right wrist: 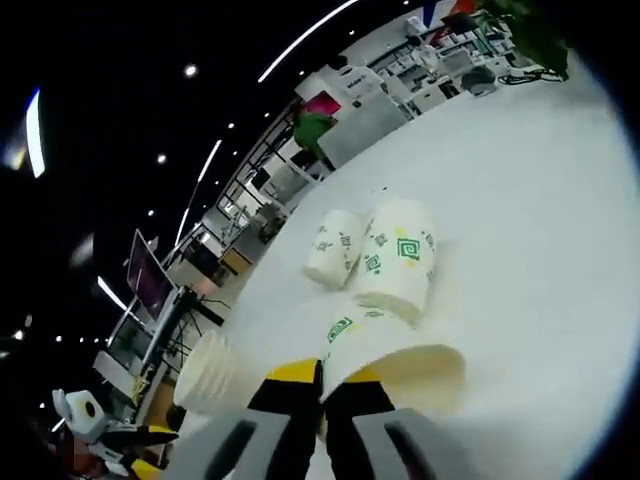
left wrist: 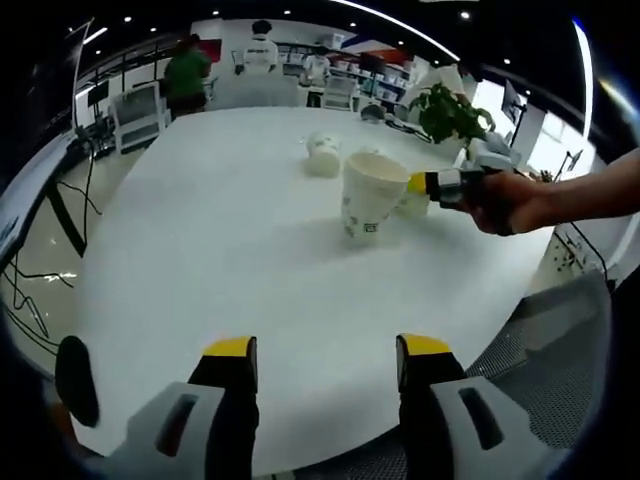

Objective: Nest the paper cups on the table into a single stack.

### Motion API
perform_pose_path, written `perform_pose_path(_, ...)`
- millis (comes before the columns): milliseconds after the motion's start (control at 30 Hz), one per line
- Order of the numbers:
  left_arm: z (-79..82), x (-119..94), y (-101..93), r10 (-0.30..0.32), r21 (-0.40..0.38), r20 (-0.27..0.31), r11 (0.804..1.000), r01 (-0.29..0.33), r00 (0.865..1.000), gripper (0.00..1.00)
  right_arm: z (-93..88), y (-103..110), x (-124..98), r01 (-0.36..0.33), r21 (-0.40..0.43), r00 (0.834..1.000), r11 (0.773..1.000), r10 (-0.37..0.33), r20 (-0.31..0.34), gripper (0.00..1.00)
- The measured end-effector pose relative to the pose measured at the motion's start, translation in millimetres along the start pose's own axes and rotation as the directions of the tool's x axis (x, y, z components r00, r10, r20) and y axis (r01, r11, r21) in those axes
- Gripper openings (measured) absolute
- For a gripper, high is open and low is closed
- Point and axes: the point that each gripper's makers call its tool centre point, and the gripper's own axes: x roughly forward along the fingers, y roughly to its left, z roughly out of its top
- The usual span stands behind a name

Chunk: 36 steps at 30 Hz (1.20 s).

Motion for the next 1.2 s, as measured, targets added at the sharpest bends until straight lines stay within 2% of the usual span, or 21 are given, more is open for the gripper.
perform_pose_path(200, 0.5, -0.1, -1.3, 0.0, 0.016, -0.002, 1.0, 0.0, 1.0, 0.55, 2.1, 4.6, -7.1, -0.021, -0.055, 1.0, 0.998, 0.02, -0.02, 0.0)
perform_pose_path(367, 2.1, -0.1, 0.3, 0.005, 0.029, 0.005, 1.0, -0.005, 1.0, 0.55, 6.3, 16.0, -17.9, -0.042, -0.14, 0.998, 0.989, 0.035, -0.049, 0.0)
perform_pose_path(467, 3.7, -0.6, -1.0, 0.005, 0.038, 0.013, 0.999, -0.005, 1.0, 0.55, 10.9, 29.7, -29.5, -0.055, -0.227, 0.996, 0.972, 0.039, -0.075, 0.0)
perform_pose_path(567, 4.8, -0.8, -1.1, 0.004, 0.048, 0.015, 0.999, -0.004, 1.0, 0.55, 12.0, 23.6, -29.6, -0.053, -0.276, 0.996, 0.96, 0.03, -0.087, 0.0)
perform_pose_path(633, 5.3, -0.6, -1.2, 0.002, 0.055, 0.018, 0.998, -0.003, 1.0, 0.55, 20.0, 29.4, -34.7, -0.057, -0.308, 0.995, 0.95, 0.03, -0.091, 0.0)
perform_pose_path(800, 5.0, 0.4, -1.8, 0.0, 0.07, 0.021, 0.998, -0.002, 1.0, 0.55, 32.5, 42.1, -45.5, -0.062, -0.361, 0.996, 0.931, 0.032, -0.088, 0.0)
perform_pose_path(867, 4.6, 0.9, -0.9, 0.004, 0.078, 0.021, 0.997, -0.005, 1.0, 0.55, 34.1, 51.4, -51.7, -0.064, -0.373, 0.996, 0.926, 0.036, -0.082, 0.0)
perform_pose_path(933, 5.5, 1.2, -1.7, 0.002, 0.083, 0.023, 0.997, -0.004, 1.0, 0.55, 33.8, 49.6, -50.0, -0.067, -0.387, 0.996, 0.92, 0.038, -0.08, 0.0)
perform_pose_path(1200, 7.7, -0.7, -4.6, 0.004, 0.092, 0.031, 0.996, -0.007, 1.0, 0.54, 38.3, 65.2, -55.9, -0.082, -0.427, 0.995, 0.9, 0.05, -0.087, 0.0)
